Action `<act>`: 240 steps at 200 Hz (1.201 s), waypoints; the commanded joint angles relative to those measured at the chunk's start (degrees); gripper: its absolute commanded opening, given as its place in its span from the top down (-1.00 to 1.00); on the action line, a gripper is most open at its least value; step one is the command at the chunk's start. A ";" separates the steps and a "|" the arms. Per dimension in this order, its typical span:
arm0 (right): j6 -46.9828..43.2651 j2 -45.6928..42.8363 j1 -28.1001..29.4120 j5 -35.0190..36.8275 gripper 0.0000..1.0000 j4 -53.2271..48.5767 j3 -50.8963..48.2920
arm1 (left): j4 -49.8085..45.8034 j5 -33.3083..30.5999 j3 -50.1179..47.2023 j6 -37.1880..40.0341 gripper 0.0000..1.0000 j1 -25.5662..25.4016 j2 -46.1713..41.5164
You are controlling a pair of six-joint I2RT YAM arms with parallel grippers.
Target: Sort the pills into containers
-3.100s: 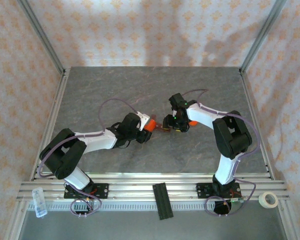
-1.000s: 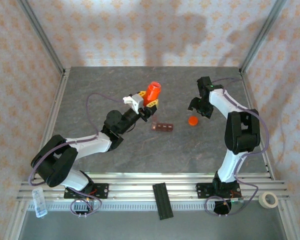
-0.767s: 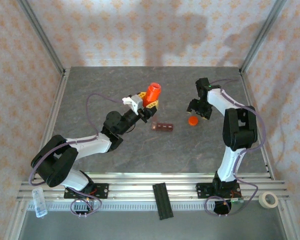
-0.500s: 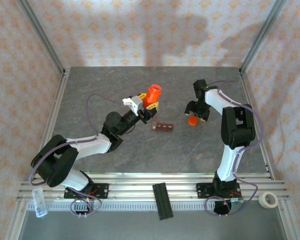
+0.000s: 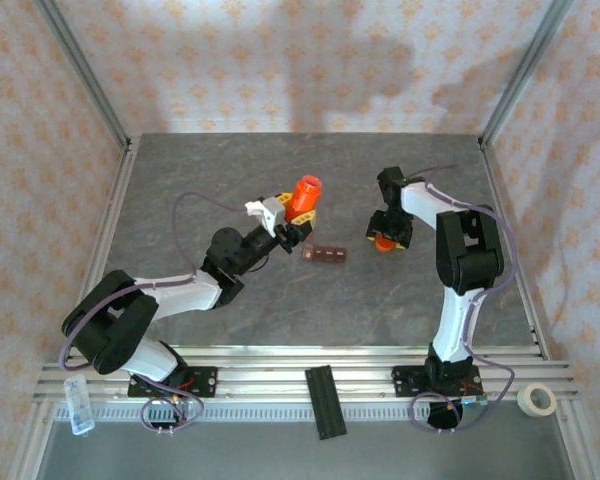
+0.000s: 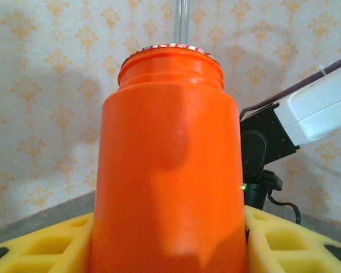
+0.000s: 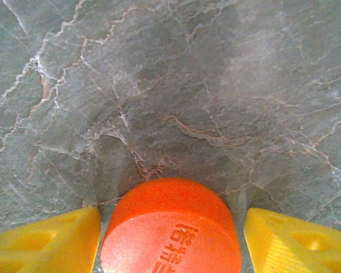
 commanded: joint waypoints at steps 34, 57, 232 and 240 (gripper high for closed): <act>-0.20 -0.26 0.05 2.95 0.01 -0.09 -1.31 | 4.00 -0.22 -1.55 -0.48 1.00 0.35 0.19; -0.22 -1.61 0.07 2.30 0.25 -0.25 -0.96 | 4.17 -0.53 -1.84 0.18 1.00 0.35 0.88; -0.28 -9.06 2.51 -11.34 0.30 -13.70 24.89 | 6.10 7.37 6.69 2.33 1.00 6.00 15.07; -0.91 -8.69 2.51 -12.41 0.29 -14.64 26.93 | 6.15 8.37 7.34 2.16 1.00 6.35 15.80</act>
